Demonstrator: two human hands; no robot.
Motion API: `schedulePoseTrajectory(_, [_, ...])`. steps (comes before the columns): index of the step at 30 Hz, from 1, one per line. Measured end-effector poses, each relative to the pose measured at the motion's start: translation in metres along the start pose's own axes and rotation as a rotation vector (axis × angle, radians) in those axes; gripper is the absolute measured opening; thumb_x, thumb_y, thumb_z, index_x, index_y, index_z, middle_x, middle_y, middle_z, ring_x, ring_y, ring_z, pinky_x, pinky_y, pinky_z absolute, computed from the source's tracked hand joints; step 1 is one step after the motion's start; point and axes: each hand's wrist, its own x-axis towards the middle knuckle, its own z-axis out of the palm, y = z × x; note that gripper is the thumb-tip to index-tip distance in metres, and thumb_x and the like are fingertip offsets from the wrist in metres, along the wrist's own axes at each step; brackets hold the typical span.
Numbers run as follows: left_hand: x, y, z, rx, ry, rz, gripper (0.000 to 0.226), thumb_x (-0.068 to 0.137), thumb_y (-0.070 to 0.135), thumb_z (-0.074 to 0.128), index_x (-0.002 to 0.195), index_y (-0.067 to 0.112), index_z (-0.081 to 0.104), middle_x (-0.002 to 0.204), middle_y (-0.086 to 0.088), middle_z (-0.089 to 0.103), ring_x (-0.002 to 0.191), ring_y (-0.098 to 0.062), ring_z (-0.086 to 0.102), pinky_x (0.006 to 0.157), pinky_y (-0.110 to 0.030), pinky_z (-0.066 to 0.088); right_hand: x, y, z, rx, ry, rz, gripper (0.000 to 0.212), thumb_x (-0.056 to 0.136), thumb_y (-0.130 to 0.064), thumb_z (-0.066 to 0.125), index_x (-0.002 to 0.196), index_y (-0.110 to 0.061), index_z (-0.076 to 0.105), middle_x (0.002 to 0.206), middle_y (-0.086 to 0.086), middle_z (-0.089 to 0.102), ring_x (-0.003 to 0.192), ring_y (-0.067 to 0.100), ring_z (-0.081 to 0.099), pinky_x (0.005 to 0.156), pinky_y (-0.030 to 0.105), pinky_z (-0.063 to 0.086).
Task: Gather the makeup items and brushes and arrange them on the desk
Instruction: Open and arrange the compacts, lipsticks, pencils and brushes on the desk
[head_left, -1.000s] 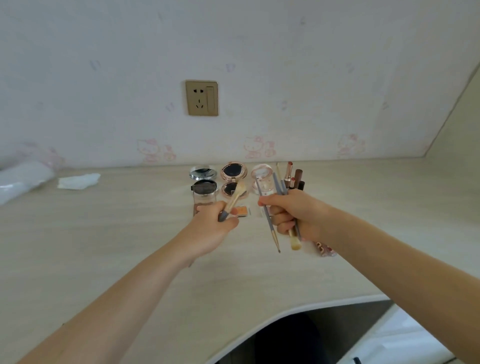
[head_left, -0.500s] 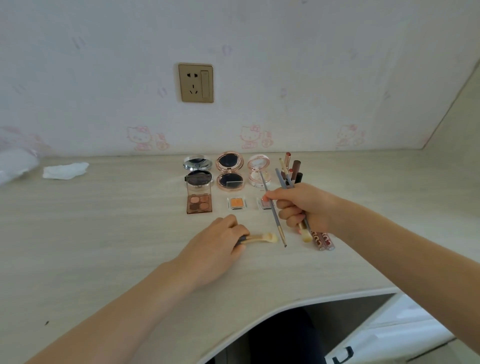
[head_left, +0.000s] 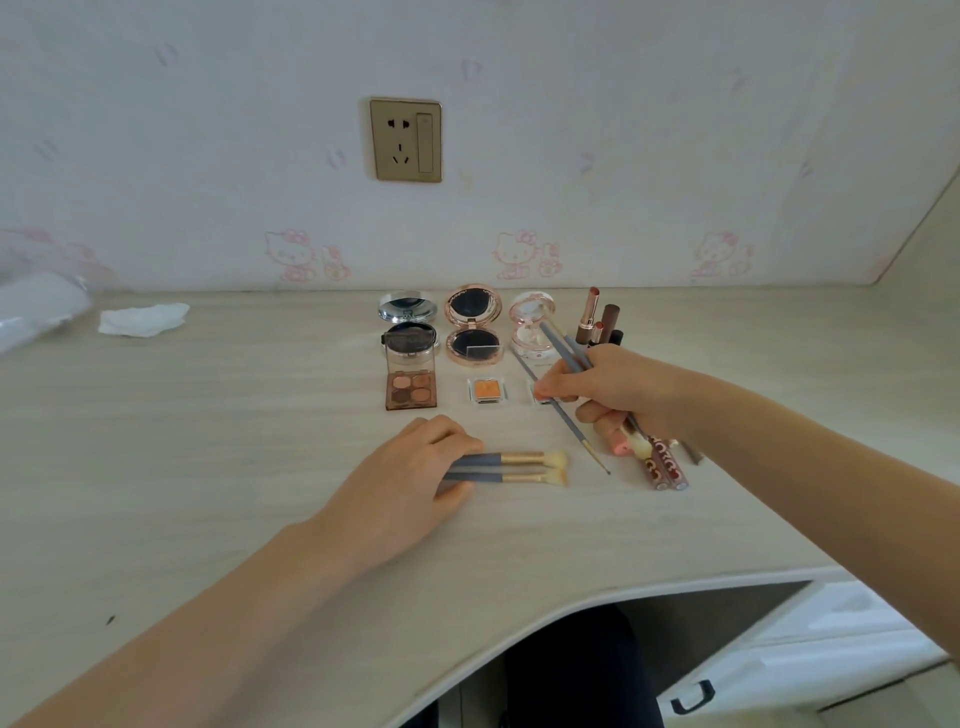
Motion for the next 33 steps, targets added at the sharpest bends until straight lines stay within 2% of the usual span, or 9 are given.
schedulePoseTrajectory(3, [-0.007,-0.004,-0.002,-0.023,0.017,-0.015,0.032,0.092,0.026,0.058,0.124,0.026,0.059,0.113,0.016,0.052,0.107,-0.003,0.044,0.093,-0.021,0.039,0.004,-0.003,0.001,-0.052,0.0,-0.008,0.013,0.093,-0.018,0.058,0.089,-0.006,0.059,0.036,-0.016,0.042,0.032,0.005,0.028,0.029,0.016,0.028])
schedulePoseTrajectory(6, [-0.01,-0.002,0.0,-0.039,0.021,0.005,0.029,0.091,0.021,0.059,0.12,0.024,0.063,0.108,0.014,0.056,0.103,-0.002,0.044,0.09,-0.02,0.04,0.006,-0.007,0.002,-0.008,-0.078,0.043,0.016,0.095,-0.013,0.049,0.084,-0.005,0.058,0.059,-0.003,0.061,0.04,0.007,0.026,0.031,0.016,0.023])
schedulePoseTrajectory(8, [-0.01,0.002,0.002,-0.044,0.027,0.022,0.028,0.09,0.02,0.06,0.117,0.023,0.065,0.105,0.014,0.057,0.101,-0.003,0.045,0.087,-0.019,0.041,0.008,-0.01,0.001,0.023,-0.129,0.059,0.018,0.096,-0.013,0.048,0.085,-0.004,0.058,0.068,0.004,0.067,0.041,0.008,0.027,0.032,0.016,0.023])
schedulePoseTrajectory(13, [-0.01,0.006,0.006,-0.058,0.052,0.027,0.026,0.089,0.018,0.061,0.115,0.021,0.066,0.102,0.011,0.058,0.099,-0.006,0.048,0.085,-0.017,0.039,0.015,-0.014,-0.007,0.204,-0.261,0.1,0.02,0.096,-0.015,0.05,0.085,-0.006,0.063,0.077,0.008,0.069,0.043,0.008,0.039,0.032,0.015,0.027])
schedulePoseTrajectory(17, [-0.013,0.007,0.009,-0.08,0.086,0.023,0.026,0.088,0.015,0.062,0.112,0.021,0.068,0.1,0.012,0.058,0.096,-0.005,0.048,0.084,-0.017,0.04,0.02,-0.012,-0.014,0.154,-0.362,0.09,0.021,0.096,-0.017,0.05,0.085,-0.008,0.066,0.081,0.006,0.067,0.049,0.008,0.041,0.034,0.016,0.029])
schedulePoseTrajectory(21, [-0.015,0.007,0.011,-0.098,0.114,0.034,0.024,0.088,0.015,0.063,0.111,0.021,0.068,0.097,0.013,0.057,0.095,-0.003,0.047,0.084,-0.018,0.041,0.023,-0.017,-0.014,-0.029,-0.358,0.044,0.02,0.097,-0.019,0.053,0.091,-0.007,0.068,0.073,0.002,0.062,0.051,0.009,0.036,0.035,0.016,0.029])
schedulePoseTrajectory(26, [-0.016,0.006,0.012,-0.074,0.138,0.06,0.024,0.086,0.015,0.065,0.11,0.02,0.069,0.095,0.012,0.058,0.094,-0.005,0.048,0.084,-0.017,0.04,0.034,-0.022,-0.004,-0.574,-0.194,-0.199,0.017,0.093,-0.024,0.057,0.092,-0.016,0.071,0.07,-0.006,0.067,0.046,0.003,0.044,0.04,0.017,0.037])
schedulePoseTrajectory(31, [-0.016,0.006,0.013,-0.067,0.163,0.064,0.024,0.085,0.016,0.065,0.108,0.018,0.069,0.096,0.01,0.061,0.095,-0.005,0.049,0.085,-0.02,0.042,0.048,-0.019,0.028,-0.744,-0.211,-0.289,0.014,0.091,-0.025,0.059,0.087,-0.019,0.071,0.069,-0.009,0.068,0.045,0.007,0.049,0.044,0.022,0.043])
schedulePoseTrajectory(33, [-0.016,0.006,0.014,-0.073,0.171,0.062,0.022,0.084,0.015,0.066,0.106,0.017,0.07,0.096,0.009,0.061,0.095,-0.006,0.049,0.084,-0.02,0.043,0.054,-0.017,0.041,-0.825,-0.2,-0.357,0.012,0.089,-0.025,0.061,0.085,-0.019,0.071,0.07,-0.011,0.067,0.058,0.008,0.058,0.055,0.018,0.045])
